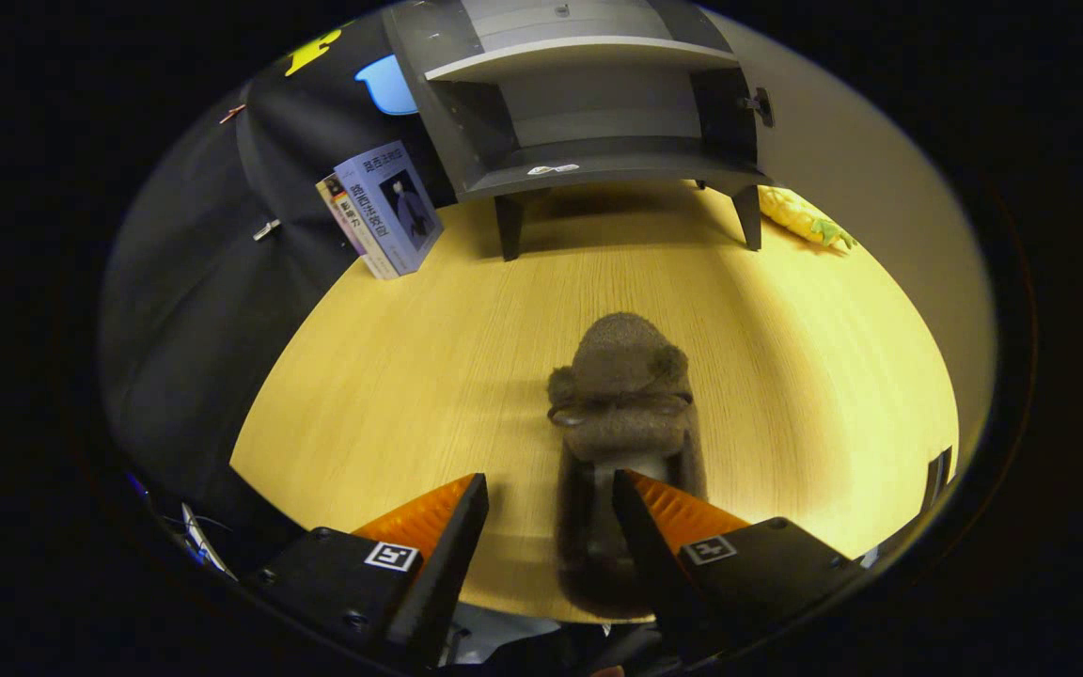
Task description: Open the shoe cabinet door, grab the shoes and put them into the shoe cabinet, then close the shoe cabinet door.
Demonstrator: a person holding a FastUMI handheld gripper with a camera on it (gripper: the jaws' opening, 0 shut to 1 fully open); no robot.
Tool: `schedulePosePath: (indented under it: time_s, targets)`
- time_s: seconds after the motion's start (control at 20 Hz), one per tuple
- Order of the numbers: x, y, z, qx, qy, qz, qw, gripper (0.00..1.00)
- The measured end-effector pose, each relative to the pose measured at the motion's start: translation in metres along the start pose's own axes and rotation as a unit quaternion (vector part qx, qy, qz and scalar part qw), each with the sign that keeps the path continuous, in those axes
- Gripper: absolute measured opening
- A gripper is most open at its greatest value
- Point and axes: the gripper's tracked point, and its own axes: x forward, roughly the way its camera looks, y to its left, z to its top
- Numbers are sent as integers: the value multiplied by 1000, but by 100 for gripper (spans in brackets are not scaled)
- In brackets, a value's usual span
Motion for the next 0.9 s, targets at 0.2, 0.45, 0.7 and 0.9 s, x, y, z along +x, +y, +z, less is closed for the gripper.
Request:
schedulePosePath:
  time_s: [0.2, 0.45, 0.7, 0.9]
  targets:
    - [38, -22, 12, 12, -22, -65, 998, 56]
    - [42, -15, 17, 13, -10, -59, 998, 9]
    - [16, -13, 39, 12, -28, -45, 999, 9]
    - [-34, -5, 83, 27, -60, -21, 998, 9]
